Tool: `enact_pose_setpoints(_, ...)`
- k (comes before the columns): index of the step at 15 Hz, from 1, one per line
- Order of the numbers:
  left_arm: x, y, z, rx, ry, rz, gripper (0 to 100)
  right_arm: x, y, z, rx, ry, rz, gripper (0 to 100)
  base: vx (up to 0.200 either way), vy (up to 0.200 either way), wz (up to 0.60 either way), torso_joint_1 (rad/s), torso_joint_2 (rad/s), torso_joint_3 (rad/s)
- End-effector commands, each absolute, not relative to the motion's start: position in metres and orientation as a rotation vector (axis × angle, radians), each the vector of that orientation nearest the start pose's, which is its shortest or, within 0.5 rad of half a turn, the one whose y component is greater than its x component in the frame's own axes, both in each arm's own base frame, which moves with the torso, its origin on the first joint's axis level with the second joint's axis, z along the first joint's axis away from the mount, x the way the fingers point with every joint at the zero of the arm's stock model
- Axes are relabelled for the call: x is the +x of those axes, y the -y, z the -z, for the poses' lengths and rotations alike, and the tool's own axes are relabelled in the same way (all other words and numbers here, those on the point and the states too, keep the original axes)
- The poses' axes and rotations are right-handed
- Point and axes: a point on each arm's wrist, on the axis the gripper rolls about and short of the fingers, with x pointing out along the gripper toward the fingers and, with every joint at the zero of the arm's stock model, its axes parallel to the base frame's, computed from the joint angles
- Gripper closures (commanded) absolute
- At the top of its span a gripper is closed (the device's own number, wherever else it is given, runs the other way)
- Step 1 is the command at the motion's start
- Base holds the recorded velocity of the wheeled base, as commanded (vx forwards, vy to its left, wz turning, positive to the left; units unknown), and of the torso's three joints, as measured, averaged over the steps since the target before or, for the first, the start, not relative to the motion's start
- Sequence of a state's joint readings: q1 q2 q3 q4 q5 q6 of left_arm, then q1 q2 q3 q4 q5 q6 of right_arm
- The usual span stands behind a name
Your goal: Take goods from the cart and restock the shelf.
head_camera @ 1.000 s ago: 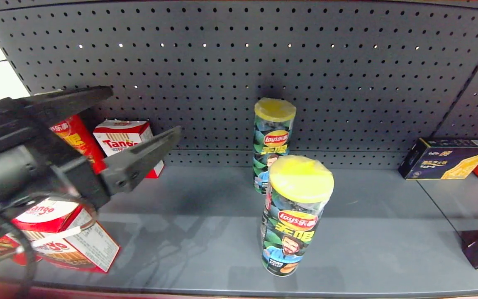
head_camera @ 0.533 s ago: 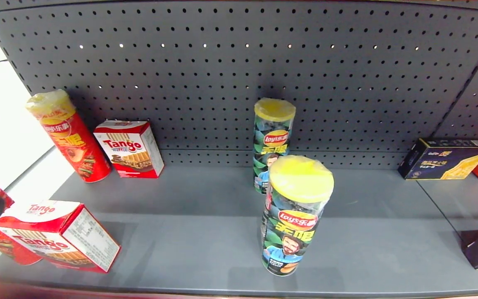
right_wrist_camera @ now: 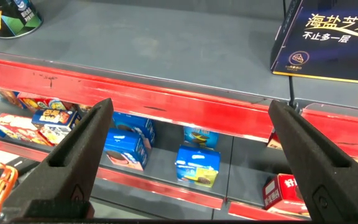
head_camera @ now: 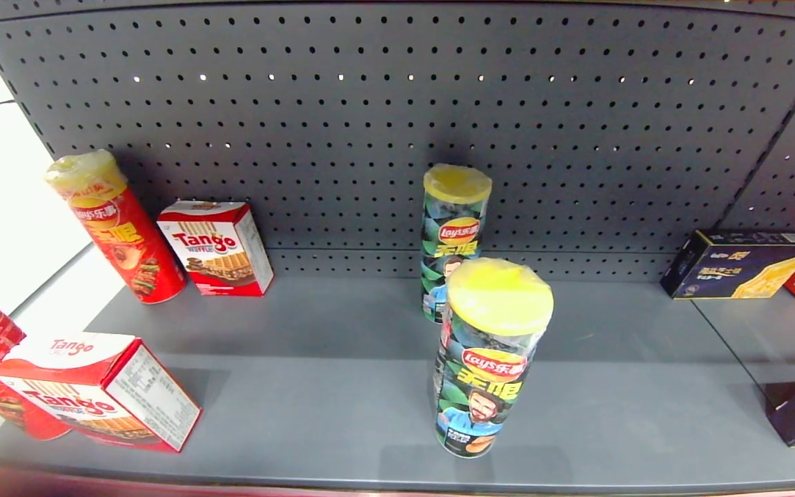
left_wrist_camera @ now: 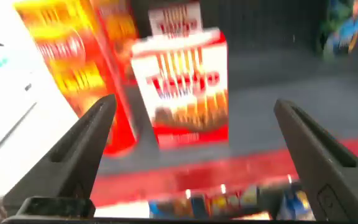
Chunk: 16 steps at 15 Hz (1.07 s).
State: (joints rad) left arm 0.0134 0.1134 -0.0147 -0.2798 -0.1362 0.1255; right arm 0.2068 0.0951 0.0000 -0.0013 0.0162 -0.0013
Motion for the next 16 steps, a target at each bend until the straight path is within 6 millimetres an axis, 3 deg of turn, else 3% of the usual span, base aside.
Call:
enact_pose_setpoints(1,-0.023,0.003,-0.092,0.147,0.154,0.134,0,-0.015,0.003,-0.077,-0.011,-0.095,-0.224,0,0.0,0.0,0.0,0.0,0.0,0.0)
enact_pose_setpoints(3,-0.023,0.003,-0.08,0.142,0.047,0.143,0,-0.015,0.003,-0.077,-0.011,-0.095,-0.224,0,0.0,0.0,0.0,0.0,0.0,0.0)
enact_pose_setpoints(8,-0.023,0.003,-0.082,0.073,0.065,0.148,0,-0.015,0.003,-0.077,-0.011,-0.095,-0.224,0,0.0,0.0,0.0,0.0,0.0,0.0)
enact_pose_setpoints(10,-0.022,0.0,-0.074,0.043,-0.017,-0.02,0,-0.015,0.003,-0.077,-0.011,-0.095,-0.224,0,0.0,0.0,0.0,0.0,0.0,0.0)
enact_pose_setpoints(16,-0.023,0.002,-0.075,0.033,-0.013,0.112,0,-0.015,0.003,-0.077,-0.017,-0.095,-0.239,0,0.0,0.0,0.0,0.0,0.0,0.0)
